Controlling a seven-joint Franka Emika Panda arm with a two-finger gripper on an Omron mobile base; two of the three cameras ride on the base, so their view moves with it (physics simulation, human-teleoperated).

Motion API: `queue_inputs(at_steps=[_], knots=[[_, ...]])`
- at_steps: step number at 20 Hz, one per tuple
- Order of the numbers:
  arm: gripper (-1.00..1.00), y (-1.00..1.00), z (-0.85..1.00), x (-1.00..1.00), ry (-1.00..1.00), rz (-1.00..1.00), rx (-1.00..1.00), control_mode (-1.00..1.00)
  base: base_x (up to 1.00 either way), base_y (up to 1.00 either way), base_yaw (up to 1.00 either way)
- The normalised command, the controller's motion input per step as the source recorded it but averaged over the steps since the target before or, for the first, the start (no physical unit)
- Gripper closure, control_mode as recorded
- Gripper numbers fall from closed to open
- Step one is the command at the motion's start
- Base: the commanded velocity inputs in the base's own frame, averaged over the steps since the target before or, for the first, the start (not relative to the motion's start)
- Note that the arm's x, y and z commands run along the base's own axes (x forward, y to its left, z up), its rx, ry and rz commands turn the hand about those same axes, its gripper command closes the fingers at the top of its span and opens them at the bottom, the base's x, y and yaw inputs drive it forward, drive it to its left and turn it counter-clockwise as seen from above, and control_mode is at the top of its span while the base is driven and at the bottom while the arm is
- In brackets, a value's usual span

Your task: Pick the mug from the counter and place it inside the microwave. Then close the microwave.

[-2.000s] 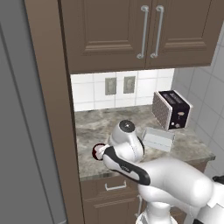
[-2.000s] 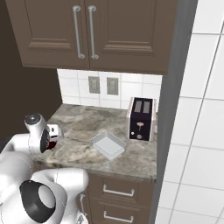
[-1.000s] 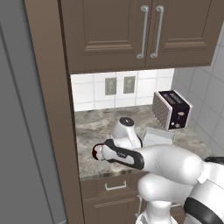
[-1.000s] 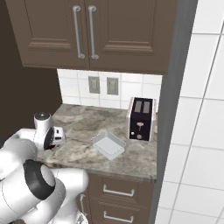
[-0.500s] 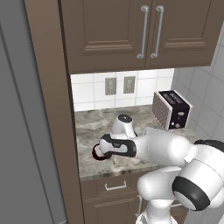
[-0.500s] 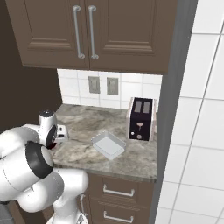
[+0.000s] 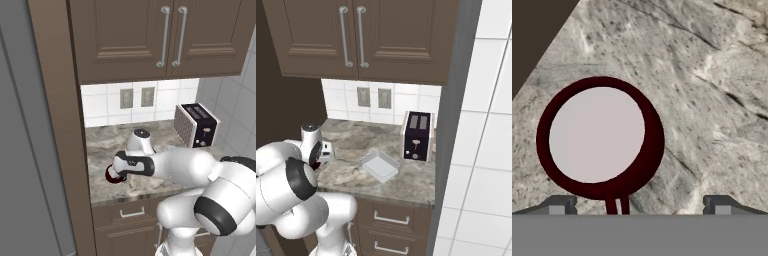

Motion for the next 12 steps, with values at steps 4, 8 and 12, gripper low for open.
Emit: queue_inputs(at_steps=[4,8,12], knots=[[-1.00,0.00,-0.12,-0.05,0.00,0.00,0.01,-1.00,0.00,0.00,0.00],[-1.00,0.01,-0.03,-0.15,0.00,0.00,0.02,-1.00,0.00,0.00,0.00],[-1.00,0.00,-0.07,-0.20,0.00,0.00,0.02,-1.00,0.00,0.00,0.00]])
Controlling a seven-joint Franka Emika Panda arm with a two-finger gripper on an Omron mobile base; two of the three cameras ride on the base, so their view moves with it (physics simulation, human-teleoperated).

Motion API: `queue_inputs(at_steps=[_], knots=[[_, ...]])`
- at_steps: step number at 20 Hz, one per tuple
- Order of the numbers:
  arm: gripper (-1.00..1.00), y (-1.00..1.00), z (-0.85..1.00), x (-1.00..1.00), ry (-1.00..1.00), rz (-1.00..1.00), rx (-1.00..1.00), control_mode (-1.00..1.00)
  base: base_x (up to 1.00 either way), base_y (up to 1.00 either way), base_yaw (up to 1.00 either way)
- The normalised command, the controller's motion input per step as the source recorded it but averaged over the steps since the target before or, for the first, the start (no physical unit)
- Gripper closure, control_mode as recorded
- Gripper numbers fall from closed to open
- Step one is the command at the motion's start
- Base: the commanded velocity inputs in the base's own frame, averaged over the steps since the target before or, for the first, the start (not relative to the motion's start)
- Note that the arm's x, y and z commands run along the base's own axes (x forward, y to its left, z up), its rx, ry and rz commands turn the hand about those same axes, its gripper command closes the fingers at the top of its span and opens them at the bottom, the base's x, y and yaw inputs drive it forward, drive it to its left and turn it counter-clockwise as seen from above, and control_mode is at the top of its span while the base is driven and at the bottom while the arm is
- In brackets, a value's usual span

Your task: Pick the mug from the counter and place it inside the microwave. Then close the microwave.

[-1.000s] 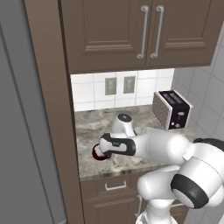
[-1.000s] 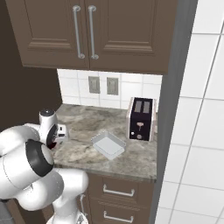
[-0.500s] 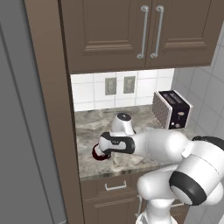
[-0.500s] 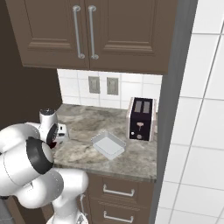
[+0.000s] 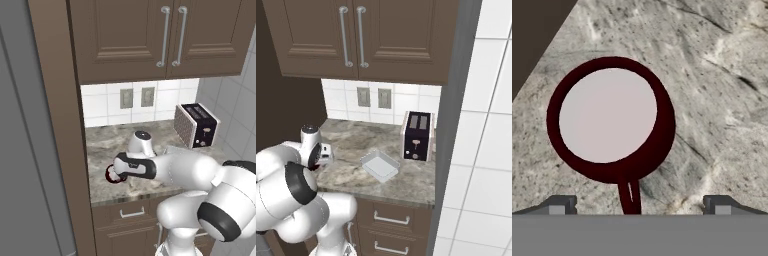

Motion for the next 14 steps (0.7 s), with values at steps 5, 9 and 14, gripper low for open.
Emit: queue_inputs(at_steps=[5,9,14], knots=[[-1.00,0.01,-0.06,-0.10,0.00,0.00,0.01,-1.00,0.00,0.00,0.00],[-1.00,0.00,0.00,0.00,0.00,0.00,0.00,-1.00,0.00,0.00,0.00],[-1.00,0.00,0.00,0.07,0.00,0.00,0.00,-1.00,0.00,0.00,0.00]])
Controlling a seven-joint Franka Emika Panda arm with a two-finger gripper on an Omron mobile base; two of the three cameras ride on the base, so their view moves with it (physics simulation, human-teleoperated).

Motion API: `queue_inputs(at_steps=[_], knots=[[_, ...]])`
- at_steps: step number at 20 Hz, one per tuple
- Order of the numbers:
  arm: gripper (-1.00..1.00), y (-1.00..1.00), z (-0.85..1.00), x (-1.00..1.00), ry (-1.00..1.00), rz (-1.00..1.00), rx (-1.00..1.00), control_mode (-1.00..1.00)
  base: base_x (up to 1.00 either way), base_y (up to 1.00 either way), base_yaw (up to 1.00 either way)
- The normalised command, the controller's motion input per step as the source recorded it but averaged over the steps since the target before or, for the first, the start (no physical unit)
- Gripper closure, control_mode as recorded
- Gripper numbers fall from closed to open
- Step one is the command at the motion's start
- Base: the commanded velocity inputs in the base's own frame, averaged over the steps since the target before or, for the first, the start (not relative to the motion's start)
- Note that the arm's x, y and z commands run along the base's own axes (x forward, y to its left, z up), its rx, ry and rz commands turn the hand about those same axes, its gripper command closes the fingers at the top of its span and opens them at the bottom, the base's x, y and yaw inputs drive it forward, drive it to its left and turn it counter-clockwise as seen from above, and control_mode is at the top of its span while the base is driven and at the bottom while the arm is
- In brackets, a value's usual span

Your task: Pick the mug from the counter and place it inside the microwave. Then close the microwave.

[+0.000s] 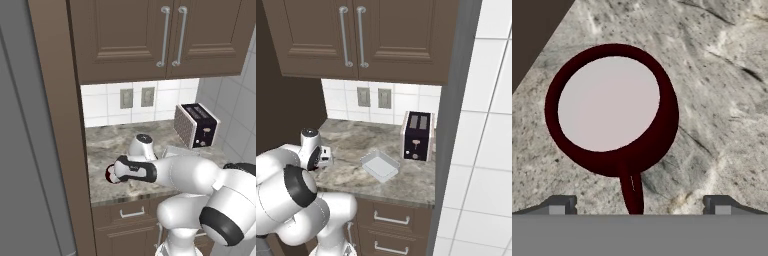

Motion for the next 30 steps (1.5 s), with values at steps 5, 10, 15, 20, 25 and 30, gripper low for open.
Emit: queue_inputs(at_steps=[5,10,15,20,25,30], knots=[[-1.00,0.00,-0.01,0.00,0.00,0.00,0.00,-1.00,0.00,0.00,0.00],[-1.00,0.06,-0.01,0.01,0.00,0.00,0.00,-1.00,0.00,0.00,0.00],[-1.00,0.18,-0.08,0.07,0.00,0.00,0.00,-1.00,0.00,0.00,0.00],[-1.00,0.16,-0.05,0.05,0.00,0.00,0.00,-1.00,0.00,0.00,0.00],[1.00,0.06,0.00,0.00,0.00,0.00,0.00,-1.00,0.00,0.00,0.00],[1.00,0.00,0.00,0.00,0.00,0.00,0.00,-1.00,0.00,0.00,0.00]])
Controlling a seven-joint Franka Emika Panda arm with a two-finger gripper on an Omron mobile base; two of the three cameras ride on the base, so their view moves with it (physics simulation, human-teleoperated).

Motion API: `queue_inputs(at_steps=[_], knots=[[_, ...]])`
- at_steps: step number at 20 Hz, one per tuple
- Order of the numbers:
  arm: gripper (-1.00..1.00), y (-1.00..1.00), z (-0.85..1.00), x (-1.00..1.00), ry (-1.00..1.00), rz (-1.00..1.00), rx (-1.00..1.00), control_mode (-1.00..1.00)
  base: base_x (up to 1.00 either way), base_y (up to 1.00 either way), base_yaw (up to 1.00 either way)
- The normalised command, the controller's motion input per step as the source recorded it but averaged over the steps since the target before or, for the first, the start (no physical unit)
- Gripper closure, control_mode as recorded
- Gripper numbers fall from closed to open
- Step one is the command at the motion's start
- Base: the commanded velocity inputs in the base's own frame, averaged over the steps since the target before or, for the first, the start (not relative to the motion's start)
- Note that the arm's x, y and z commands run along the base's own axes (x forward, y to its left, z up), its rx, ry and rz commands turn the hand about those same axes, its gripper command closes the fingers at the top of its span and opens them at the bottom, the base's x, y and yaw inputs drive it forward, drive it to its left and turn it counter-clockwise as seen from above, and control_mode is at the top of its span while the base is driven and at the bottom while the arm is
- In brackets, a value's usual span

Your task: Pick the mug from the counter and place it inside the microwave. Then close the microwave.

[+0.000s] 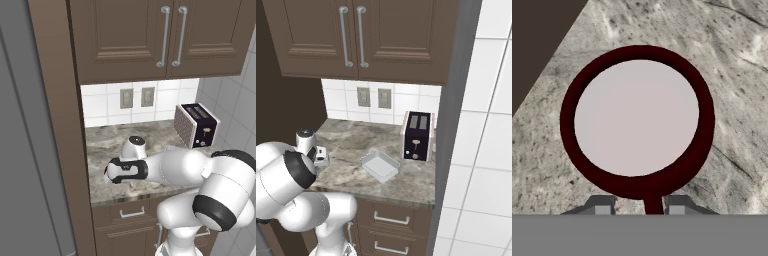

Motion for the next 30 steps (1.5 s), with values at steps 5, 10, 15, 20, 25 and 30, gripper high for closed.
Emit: queue_inputs(at_steps=[5,10,15,20,25,30], knots=[[1.00,0.00,0.00,0.00,0.00,0.00,0.00,-1.00,0.00,0.00,0.00],[1.00,0.00,0.06,-0.03,0.00,0.00,0.00,-1.00,0.00,0.00,0.00],[1.00,0.00,0.33,-0.21,-0.11,0.00,0.00,-1.00,0.00,0.00,0.00],[1.00,-0.18,0.56,-0.31,-0.12,0.00,0.00,-1.00,0.00,0.00,0.00],[1.00,-0.39,0.63,-0.35,-0.03,0.00,0.00,-1.00,0.00,0.00,0.00],[1.00,-0.60,0.60,-0.19,0.00,0.00,0.00,-1.00,0.00,0.00,0.00]])
